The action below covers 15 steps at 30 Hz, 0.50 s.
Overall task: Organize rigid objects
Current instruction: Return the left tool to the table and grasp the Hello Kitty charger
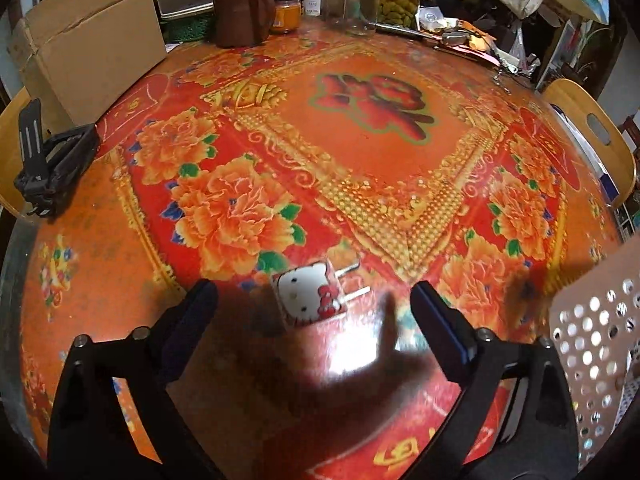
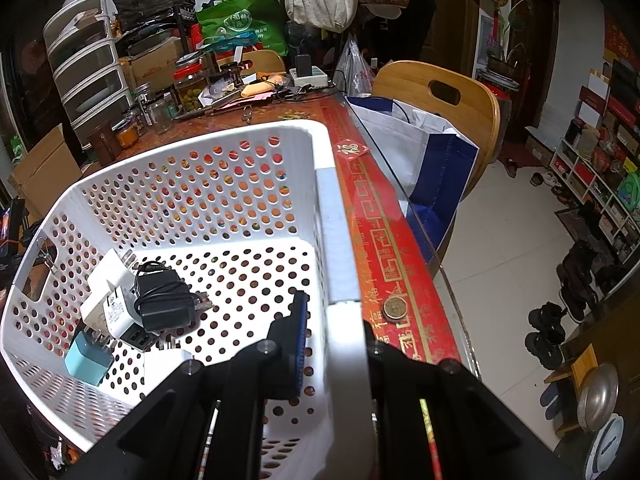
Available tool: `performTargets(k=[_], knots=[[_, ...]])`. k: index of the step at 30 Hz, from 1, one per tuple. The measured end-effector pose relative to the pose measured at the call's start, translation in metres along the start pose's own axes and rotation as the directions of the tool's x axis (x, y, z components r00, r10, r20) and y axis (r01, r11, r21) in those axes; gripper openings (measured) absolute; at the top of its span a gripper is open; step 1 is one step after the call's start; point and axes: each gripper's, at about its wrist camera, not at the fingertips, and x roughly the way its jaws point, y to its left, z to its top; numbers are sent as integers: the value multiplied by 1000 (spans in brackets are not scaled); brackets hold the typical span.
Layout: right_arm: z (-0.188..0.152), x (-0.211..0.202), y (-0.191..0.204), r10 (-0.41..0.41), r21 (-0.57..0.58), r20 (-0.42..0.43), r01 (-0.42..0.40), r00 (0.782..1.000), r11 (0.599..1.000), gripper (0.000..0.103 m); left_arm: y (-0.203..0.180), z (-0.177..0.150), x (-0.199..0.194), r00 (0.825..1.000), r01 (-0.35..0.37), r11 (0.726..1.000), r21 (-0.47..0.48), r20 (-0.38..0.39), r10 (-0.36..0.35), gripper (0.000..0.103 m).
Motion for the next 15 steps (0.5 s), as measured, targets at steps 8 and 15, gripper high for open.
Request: performTargets(k=[8,15], knots=[[-1,0,-1,-1,-3,-1,1,1000,1000,12,-14,1,-19,997,-51,999,17,61,50,45],[0,0,-2,1,-5,-1,-1,1000,1000,12,-35,0,-113,960,-109,993,52,264,91,45]])
